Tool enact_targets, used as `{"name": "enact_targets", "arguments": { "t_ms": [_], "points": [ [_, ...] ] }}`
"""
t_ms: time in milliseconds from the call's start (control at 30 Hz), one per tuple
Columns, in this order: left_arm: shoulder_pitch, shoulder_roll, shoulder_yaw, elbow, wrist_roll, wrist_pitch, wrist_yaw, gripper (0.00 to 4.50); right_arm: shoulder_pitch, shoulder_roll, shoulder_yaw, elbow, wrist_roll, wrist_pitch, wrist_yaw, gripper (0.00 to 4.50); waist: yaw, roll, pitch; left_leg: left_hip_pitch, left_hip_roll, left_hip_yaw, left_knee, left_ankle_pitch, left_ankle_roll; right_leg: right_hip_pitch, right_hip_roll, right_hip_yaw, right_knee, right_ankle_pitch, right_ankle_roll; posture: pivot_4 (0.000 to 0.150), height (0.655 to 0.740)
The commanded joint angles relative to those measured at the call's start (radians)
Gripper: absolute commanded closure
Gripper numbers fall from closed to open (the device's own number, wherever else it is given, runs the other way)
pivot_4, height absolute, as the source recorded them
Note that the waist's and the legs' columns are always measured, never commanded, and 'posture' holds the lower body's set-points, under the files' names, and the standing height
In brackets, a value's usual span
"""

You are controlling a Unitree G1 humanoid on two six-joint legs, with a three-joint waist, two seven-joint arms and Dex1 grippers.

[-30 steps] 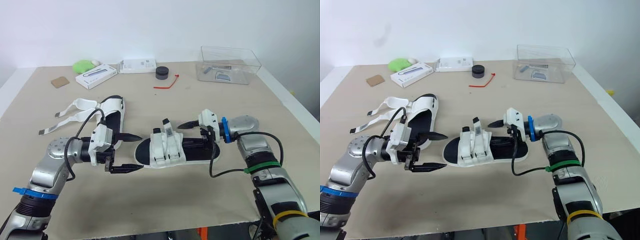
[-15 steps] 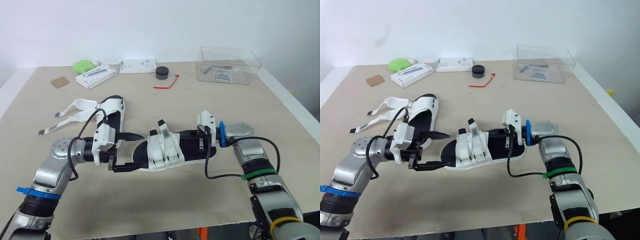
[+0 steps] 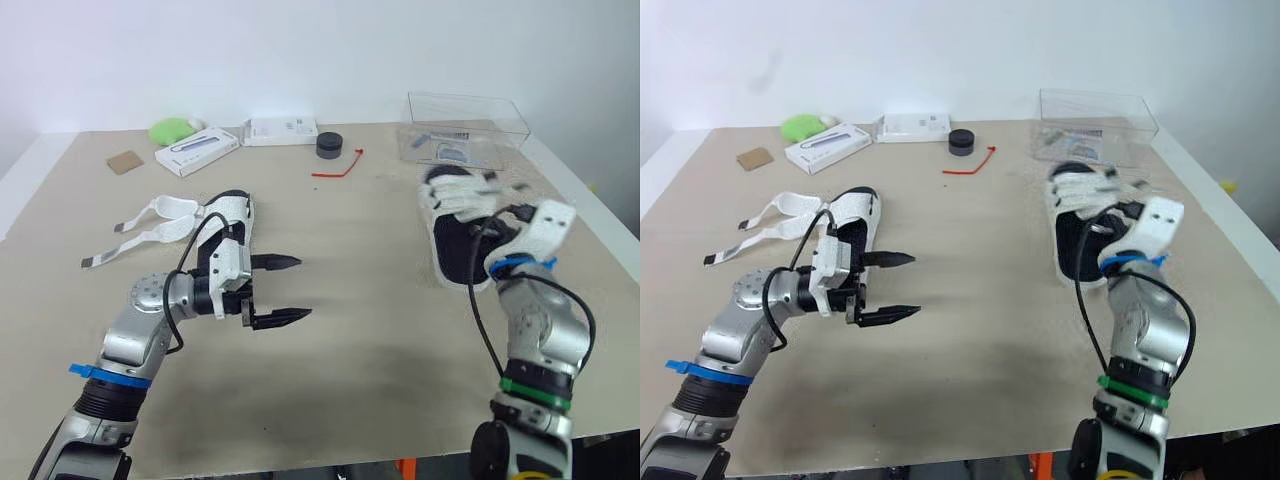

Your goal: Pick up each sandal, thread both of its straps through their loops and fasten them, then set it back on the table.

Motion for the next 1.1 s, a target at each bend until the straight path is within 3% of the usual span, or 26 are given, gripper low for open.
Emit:
{"name": "enact_targets", "arguments": {
  "t_ms": [33,500,1100],
  "points": [
    [-0.009,-0.009,-0.01,-0.019,-0.001,-0.019,-0.002,0.0,-0.034,0.072,0.008,-0.09,0.028,0.007,-0.119,4.47,-0.008,0.0,0.0,0.001,0.0,0.001,0.0,0.0,0.0,0.0,0.0,0.001,0.0,0.0,0.0,0.15,0.74],
    [0.003,-0.003,-0.012,-0.041,0.002,-0.016,0.006,0.0,0.012,-0.01,0.233,-0.105,0.048,0.033,0.063,4.47,-0.006,0.001,0.0,0.001,0.001,0.002,0.001,0.001,0.001,0.001,0.002,0.001,0.0,-0.001,0.006,0.15,0.74],
    [0.005,-0.012,-0.022,-0.019,0.013,-0.032,0.008,0.0,0.075,-0.025,0.187,-0.189,0.076,0.117,-0.013,4.47,-0.002,0.001,0.0,0.001,0.0,0.002,0.001,0.001,0.001,0.001,0.001,0.001,-0.001,-0.002,0.006,0.15,0.74]
  ]
}}
